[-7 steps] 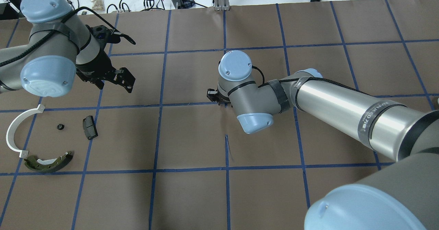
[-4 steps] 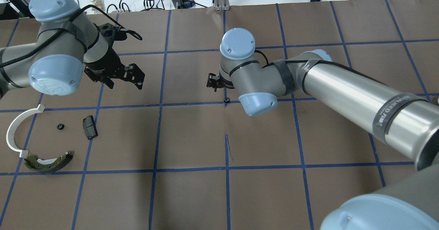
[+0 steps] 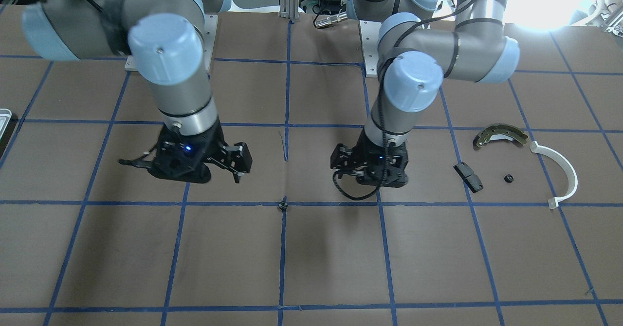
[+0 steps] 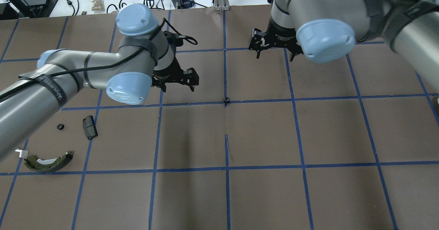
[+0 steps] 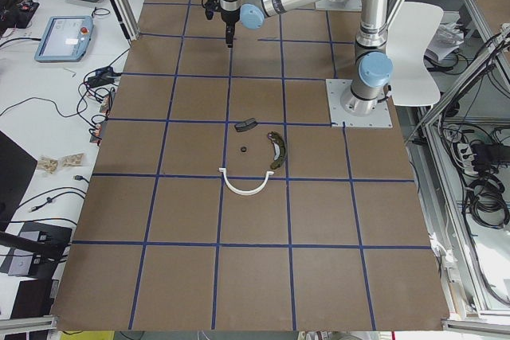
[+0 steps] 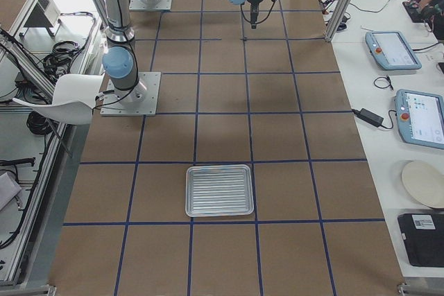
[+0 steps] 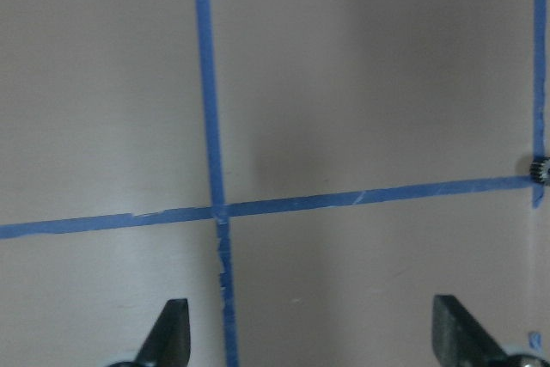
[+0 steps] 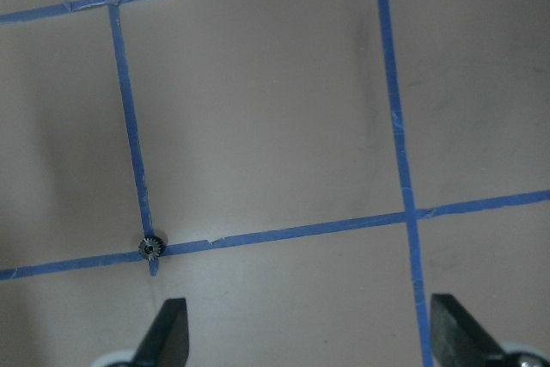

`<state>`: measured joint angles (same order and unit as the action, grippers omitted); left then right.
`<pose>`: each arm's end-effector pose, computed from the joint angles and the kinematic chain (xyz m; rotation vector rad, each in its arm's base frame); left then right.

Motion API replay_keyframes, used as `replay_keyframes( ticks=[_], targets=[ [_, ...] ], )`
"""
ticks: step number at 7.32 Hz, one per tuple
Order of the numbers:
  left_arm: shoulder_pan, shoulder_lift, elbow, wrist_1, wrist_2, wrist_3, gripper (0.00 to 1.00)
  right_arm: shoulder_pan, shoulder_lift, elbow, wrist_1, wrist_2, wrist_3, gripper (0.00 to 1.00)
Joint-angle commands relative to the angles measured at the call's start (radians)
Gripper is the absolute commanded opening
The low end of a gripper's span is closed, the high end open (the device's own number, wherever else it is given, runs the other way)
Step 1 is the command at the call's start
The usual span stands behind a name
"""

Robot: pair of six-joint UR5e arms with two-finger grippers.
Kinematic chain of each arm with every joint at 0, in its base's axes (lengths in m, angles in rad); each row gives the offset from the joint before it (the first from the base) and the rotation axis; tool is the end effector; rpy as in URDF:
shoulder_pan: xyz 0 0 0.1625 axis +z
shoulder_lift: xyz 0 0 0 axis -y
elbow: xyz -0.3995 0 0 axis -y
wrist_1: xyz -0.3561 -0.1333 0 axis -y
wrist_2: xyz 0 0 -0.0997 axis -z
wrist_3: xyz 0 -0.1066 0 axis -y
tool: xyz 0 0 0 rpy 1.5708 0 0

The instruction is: Place bearing gear from tray to pile

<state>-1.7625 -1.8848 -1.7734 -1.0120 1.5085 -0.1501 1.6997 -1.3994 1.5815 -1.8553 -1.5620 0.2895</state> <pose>-0.2397 -0.5006 0.2645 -0.0659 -3.0720 0.0476 0.2011 -0.5068 0.3958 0.2486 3.0980 -0.1530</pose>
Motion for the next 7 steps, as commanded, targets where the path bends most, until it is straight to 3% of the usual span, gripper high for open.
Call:
replay_keyframes(
  ticks=[1,4,6,7],
  targets=[
    [-0.122,-0.135,0.118,0.030,-0.002,-0.159,1.00,-0.041,-0.131,-0.011,0.149,-0.001,-0.012,1.00],
    [-0.170,-0.292,0.174,0.056,0.025,-0.245,1.00,-0.035,-0.155,0.015,0.356,-0.006,-0.010,1.00],
    [-0.210,-0.333,0.202,0.059,0.082,-0.295,0.97,-0.048,-0.122,0.003,0.337,-0.006,-0.158,1.00],
    [-0.210,-0.339,0.209,0.059,0.082,-0.290,0.86,-0.066,-0.124,-0.020,0.332,-0.012,-0.185,1.00]
  ],
)
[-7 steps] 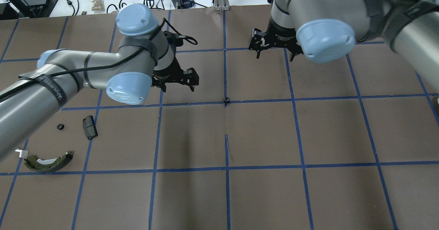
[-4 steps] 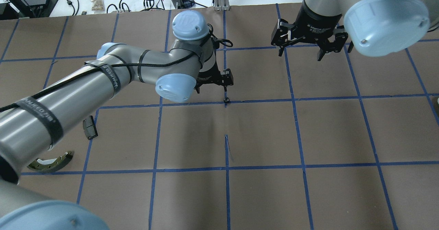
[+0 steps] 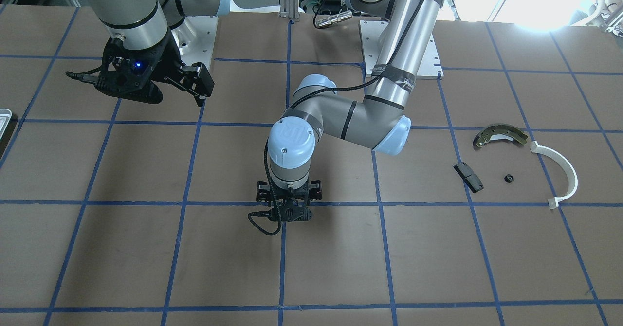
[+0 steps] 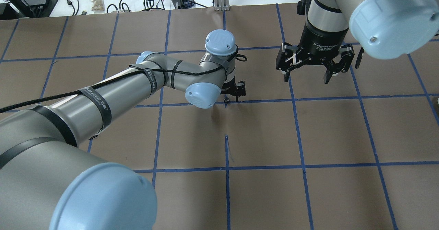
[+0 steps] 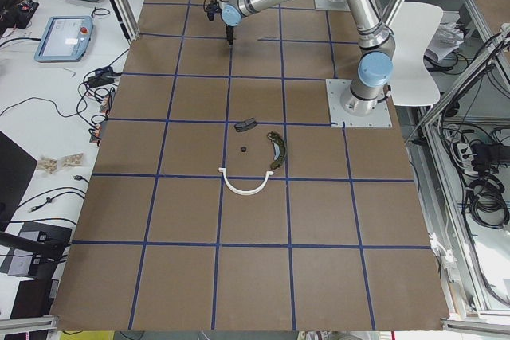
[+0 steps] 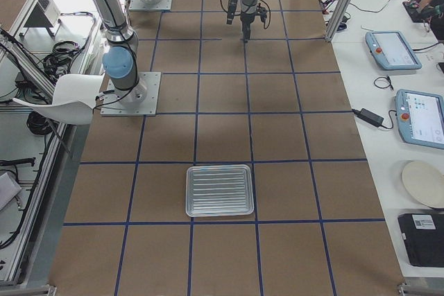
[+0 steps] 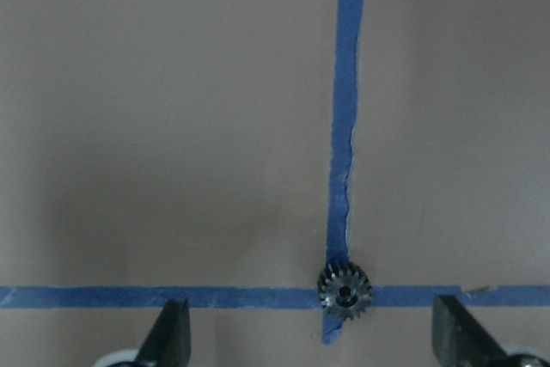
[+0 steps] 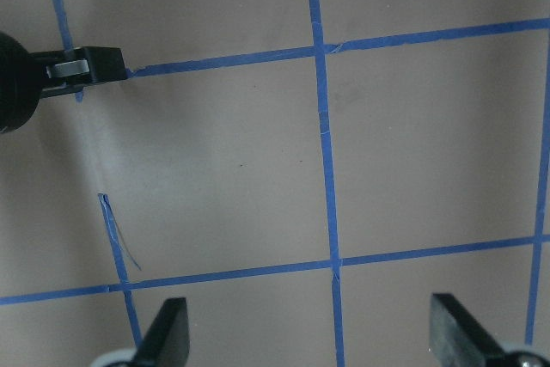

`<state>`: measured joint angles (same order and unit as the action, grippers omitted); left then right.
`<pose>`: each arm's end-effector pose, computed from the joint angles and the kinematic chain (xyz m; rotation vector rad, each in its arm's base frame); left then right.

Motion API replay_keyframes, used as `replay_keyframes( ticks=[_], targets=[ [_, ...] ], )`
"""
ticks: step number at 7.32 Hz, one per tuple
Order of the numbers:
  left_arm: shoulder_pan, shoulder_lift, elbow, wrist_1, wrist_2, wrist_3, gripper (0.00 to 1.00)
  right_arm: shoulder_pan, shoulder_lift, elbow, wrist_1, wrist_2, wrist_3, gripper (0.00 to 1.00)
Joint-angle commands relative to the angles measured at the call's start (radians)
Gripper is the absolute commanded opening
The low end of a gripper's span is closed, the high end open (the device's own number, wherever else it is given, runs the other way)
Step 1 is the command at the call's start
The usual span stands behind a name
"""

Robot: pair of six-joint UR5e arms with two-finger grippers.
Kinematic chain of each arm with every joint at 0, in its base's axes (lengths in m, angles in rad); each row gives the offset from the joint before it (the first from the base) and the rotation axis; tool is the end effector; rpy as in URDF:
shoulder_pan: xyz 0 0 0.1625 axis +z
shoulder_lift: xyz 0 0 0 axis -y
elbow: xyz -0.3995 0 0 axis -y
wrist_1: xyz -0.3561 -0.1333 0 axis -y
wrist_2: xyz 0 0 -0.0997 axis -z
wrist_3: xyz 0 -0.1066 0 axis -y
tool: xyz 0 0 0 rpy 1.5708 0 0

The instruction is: Place bearing gear from tray to pile

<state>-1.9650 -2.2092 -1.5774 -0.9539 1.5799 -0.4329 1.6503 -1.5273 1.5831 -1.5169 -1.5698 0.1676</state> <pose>-0.3600 -0.5210 0.1599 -0.0602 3.1212 0.0345 0.1695 -0.4483 0.4249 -0.1377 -3.1214 -0.1704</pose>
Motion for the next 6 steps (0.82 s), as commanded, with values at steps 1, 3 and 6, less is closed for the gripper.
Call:
replay_keyframes(
  ticks=[1,3,6],
  targets=[
    [-0.008,0.003,0.002,0.000,0.012,0.008,0.64,-0.041,0.009,-0.070,-0.002,-0.004,-0.060,1.00],
    [-0.008,-0.006,0.004,0.003,0.012,0.008,0.40,-0.049,0.032,-0.094,-0.028,-0.006,0.007,1.00],
    [0.014,0.031,-0.004,-0.025,0.012,0.042,0.04,-0.049,0.036,-0.083,-0.110,-0.030,0.069,1.00]
  ],
)
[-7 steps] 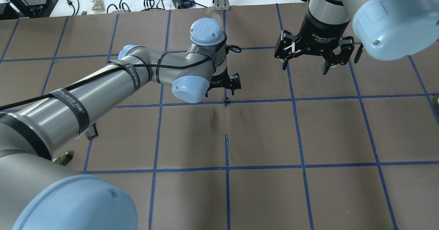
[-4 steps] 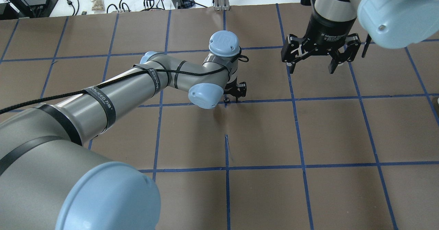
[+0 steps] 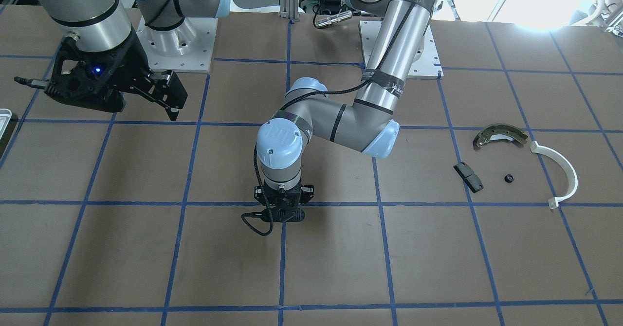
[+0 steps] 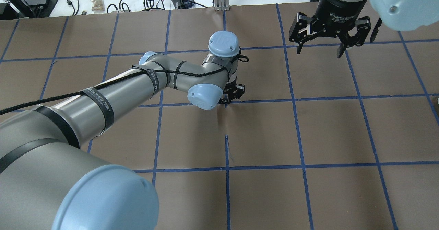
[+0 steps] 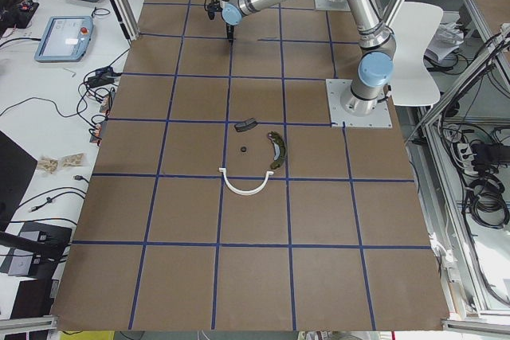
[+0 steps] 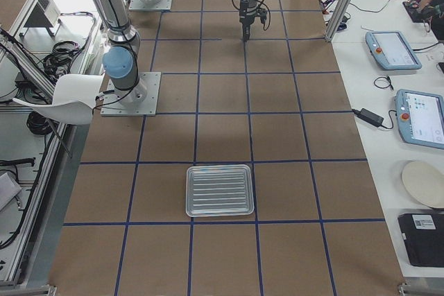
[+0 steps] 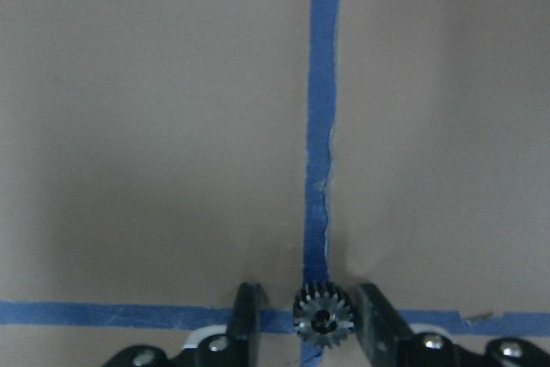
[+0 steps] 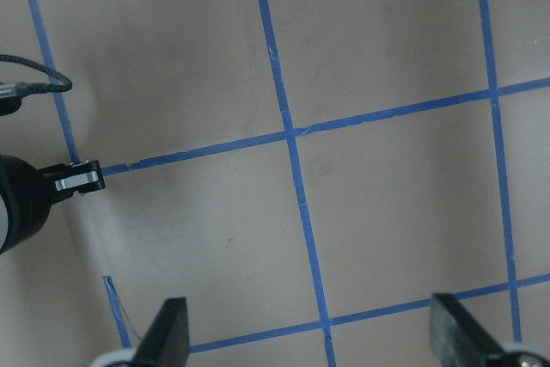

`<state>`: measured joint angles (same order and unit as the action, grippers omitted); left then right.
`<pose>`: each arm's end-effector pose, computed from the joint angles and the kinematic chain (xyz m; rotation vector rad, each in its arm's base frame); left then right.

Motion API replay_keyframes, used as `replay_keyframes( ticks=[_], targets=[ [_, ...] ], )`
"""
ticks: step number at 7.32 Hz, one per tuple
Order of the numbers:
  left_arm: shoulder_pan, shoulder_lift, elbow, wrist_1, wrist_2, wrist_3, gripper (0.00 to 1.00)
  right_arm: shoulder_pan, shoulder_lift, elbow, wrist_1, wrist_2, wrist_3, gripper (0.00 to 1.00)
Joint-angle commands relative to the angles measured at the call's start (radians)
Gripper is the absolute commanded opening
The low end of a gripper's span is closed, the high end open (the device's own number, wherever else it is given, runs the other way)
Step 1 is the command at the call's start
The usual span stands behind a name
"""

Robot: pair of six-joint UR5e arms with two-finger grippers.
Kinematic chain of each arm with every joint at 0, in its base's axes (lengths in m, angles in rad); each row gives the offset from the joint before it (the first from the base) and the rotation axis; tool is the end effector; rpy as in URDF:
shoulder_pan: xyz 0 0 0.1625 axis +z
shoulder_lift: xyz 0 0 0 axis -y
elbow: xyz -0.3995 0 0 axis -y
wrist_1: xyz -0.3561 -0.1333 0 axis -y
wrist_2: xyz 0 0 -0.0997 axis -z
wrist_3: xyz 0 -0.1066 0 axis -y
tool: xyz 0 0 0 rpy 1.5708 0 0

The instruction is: Place bearing gear from tray to pile

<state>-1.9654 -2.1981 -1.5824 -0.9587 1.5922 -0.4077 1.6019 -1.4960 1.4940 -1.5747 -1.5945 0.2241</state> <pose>-0.3582 -0.5194 0.1644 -0.0199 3.1113 0.0254 0.1458 -0.4820 0.4556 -0.3006 -3.1043 0.0138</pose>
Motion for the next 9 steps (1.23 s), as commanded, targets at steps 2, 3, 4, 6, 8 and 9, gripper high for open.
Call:
replay_keyframes(
  ticks=[2,3,4,6,8,9],
  targets=[
    [0.098,0.084,-0.008,-0.078,-0.006,0.122,0.04,0.000,0.005,0.034,-0.059,0.008,0.011,1.00],
    [0.179,0.136,-0.008,-0.169,-0.002,0.248,0.04,0.000,0.005,0.035,-0.059,0.010,0.012,1.00],
    [0.286,0.190,-0.008,-0.242,0.003,0.365,0.04,0.000,0.005,0.034,-0.057,0.008,0.012,1.00],
    [0.547,0.237,-0.019,-0.275,0.005,0.679,0.04,0.000,0.003,0.034,-0.056,0.004,0.012,1.00],
    [0.705,0.285,-0.127,-0.232,0.035,0.962,0.03,0.000,0.005,0.034,-0.054,0.004,0.012,1.00],
    [0.776,0.300,-0.180,-0.175,0.035,1.036,0.03,0.000,0.005,0.035,-0.056,0.008,0.011,1.00]
  ],
)
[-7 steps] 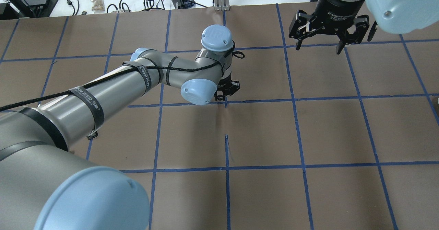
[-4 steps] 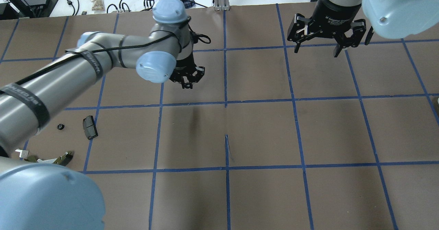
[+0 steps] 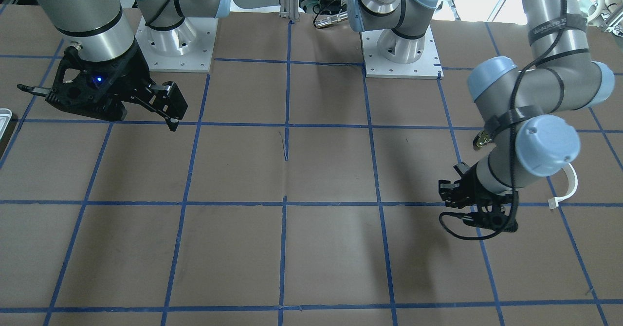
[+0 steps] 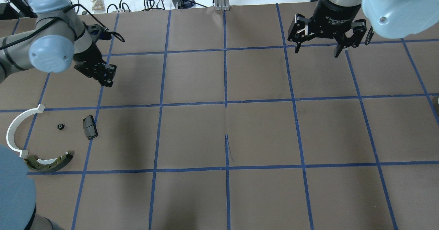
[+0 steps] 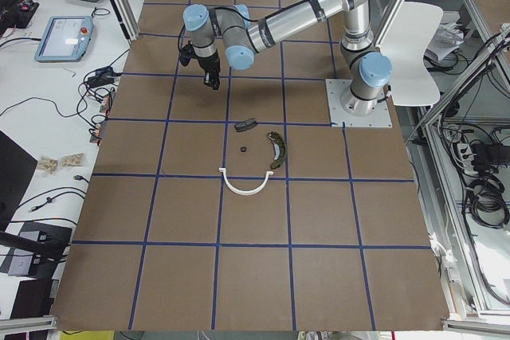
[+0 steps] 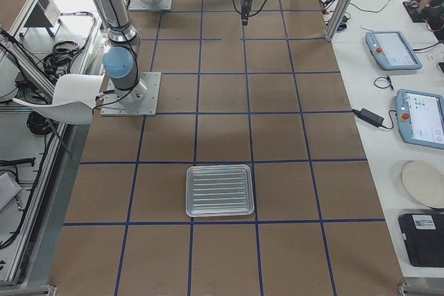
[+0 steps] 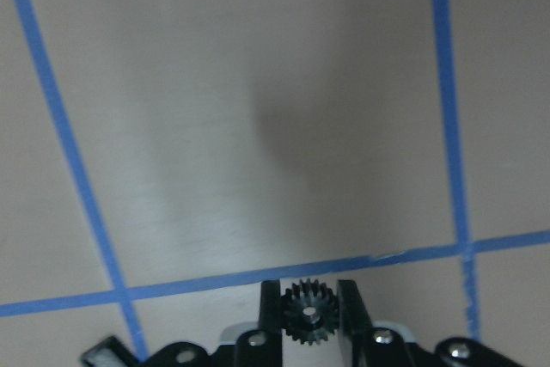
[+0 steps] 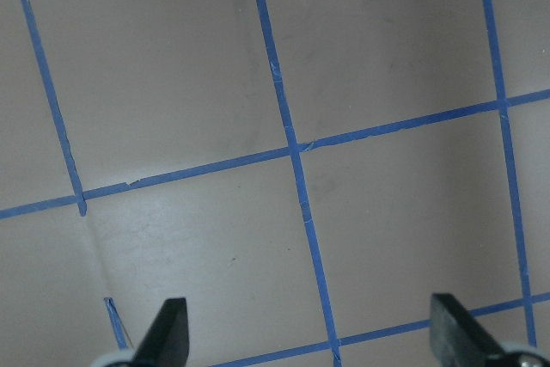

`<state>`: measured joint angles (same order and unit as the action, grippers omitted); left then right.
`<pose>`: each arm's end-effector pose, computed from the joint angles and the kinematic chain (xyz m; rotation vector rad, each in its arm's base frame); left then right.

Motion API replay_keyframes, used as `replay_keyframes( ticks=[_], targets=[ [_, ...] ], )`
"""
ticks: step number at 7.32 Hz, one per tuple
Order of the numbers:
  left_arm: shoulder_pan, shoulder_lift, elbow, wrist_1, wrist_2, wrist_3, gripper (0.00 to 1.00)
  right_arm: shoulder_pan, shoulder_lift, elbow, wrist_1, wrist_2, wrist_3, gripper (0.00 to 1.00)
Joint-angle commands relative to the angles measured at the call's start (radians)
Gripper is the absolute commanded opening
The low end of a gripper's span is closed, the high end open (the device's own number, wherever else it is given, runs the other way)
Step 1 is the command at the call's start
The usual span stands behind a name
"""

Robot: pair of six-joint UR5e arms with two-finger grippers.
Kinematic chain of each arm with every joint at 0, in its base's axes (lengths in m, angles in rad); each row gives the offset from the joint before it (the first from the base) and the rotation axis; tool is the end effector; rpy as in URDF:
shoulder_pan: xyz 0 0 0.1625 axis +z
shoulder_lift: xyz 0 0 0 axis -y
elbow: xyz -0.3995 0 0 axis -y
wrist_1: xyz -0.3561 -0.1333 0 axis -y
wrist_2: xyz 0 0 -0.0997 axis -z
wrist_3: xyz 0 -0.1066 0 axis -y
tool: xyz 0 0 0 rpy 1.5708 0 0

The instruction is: Place bearing gear from tray to pile

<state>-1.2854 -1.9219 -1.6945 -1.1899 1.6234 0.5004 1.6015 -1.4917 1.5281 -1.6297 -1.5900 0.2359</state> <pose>0.0305 -0.5574 0.2595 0.3391 3.1061 0.1671 0.1462 -0.4852 0.4435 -0.3204 -3.1088 0.0388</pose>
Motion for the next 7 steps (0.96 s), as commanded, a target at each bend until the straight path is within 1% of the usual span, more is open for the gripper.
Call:
replay_keyframes(
  ticks=[1,2,4,6,7],
  targets=[
    [0.179,0.027,-0.100,0.112,0.003,0.242,0.04,0.000,0.001,0.000,-0.001,0.007,-0.001,1.00],
    [0.267,0.014,-0.125,0.125,-0.008,0.300,0.04,0.000,-0.001,0.000,0.001,0.005,0.000,1.00],
    [0.287,-0.008,-0.160,0.194,-0.004,0.287,0.04,0.000,0.001,0.001,0.002,0.005,0.000,1.00],
    [0.294,0.006,-0.258,0.304,0.004,0.291,0.04,0.000,0.001,0.000,0.001,0.007,0.000,1.00],
    [0.294,0.000,-0.289,0.334,0.004,0.293,0.14,0.000,0.001,0.000,0.001,0.007,0.000,1.00]
  ],
)
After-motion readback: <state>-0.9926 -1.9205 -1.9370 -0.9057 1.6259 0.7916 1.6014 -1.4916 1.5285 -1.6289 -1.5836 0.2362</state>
